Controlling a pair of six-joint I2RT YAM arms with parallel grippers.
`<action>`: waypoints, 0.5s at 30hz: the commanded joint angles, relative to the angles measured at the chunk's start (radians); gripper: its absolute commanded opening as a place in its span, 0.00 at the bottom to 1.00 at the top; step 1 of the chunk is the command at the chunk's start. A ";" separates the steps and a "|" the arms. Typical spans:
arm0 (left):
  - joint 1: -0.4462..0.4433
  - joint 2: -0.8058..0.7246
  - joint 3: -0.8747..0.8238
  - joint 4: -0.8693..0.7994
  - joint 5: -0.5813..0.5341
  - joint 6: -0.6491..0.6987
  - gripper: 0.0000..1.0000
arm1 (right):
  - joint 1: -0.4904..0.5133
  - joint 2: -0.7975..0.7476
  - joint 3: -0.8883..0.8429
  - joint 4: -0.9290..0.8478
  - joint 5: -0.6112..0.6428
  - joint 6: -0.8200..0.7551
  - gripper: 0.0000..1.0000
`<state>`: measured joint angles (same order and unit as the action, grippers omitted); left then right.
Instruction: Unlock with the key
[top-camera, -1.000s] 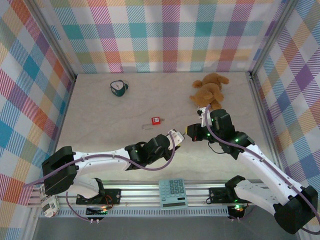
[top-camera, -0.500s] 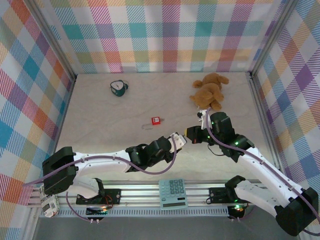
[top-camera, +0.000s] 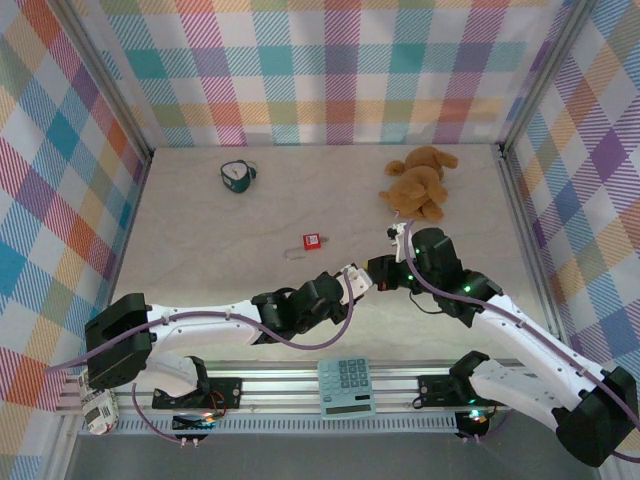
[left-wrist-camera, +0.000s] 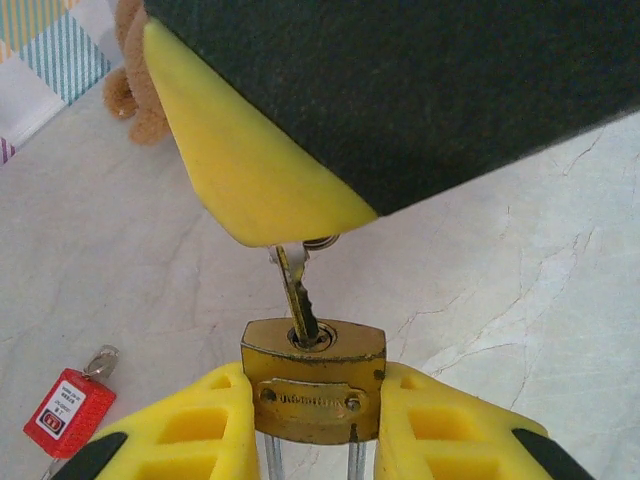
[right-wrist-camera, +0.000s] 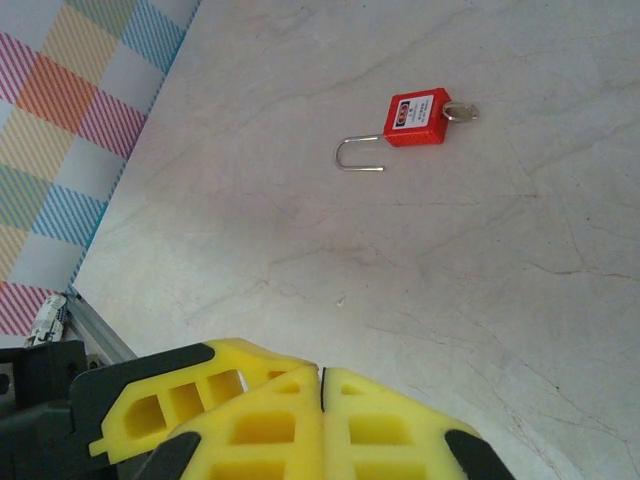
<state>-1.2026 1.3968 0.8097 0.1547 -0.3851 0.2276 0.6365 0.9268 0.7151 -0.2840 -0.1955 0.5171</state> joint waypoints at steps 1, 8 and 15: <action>-0.007 -0.014 0.027 0.049 -0.022 -0.013 0.25 | 0.009 0.009 -0.013 0.007 0.018 0.003 0.00; -0.007 -0.014 0.025 0.066 -0.037 -0.022 0.25 | 0.011 0.013 -0.016 -0.001 0.021 -0.001 0.00; -0.007 -0.005 0.028 0.106 -0.060 -0.057 0.23 | 0.020 0.008 -0.044 0.029 0.011 0.004 0.00</action>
<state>-1.2030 1.3979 0.8097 0.1574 -0.4107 0.2031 0.6430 0.9306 0.7017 -0.2535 -0.1799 0.5171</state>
